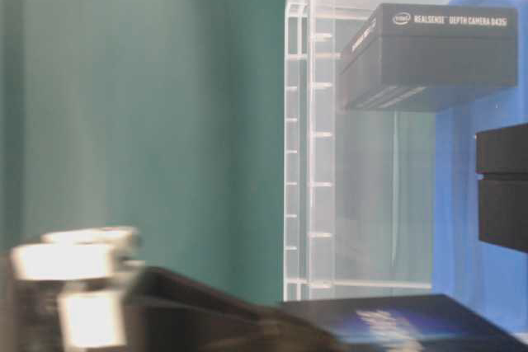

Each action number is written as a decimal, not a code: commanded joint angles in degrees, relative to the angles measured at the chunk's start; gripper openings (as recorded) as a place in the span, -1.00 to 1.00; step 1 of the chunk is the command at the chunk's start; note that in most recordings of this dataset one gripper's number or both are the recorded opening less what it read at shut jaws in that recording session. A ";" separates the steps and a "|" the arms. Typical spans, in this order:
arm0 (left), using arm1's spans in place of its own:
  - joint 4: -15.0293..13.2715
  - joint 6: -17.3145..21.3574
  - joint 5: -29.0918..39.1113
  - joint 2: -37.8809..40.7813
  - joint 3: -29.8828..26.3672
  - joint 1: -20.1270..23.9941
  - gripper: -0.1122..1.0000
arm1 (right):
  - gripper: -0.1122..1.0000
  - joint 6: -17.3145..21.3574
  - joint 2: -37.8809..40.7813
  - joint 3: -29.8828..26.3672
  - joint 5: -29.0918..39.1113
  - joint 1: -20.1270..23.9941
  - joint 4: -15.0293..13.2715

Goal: Take the box out of the case with the left arm.
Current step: 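Carry the box toward the near side and lower it left of the first box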

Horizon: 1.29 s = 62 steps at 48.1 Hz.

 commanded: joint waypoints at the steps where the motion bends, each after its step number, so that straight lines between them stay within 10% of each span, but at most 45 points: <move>1: 0.44 -0.18 -2.90 -0.62 1.67 -0.26 0.34 | -0.80 0.00 0.00 -0.62 -0.09 -0.09 -0.18; 62: -1.93 0.00 -22.76 2.72 16.00 -1.58 0.49 | -0.80 0.18 -0.26 -0.53 -0.09 -0.09 -0.09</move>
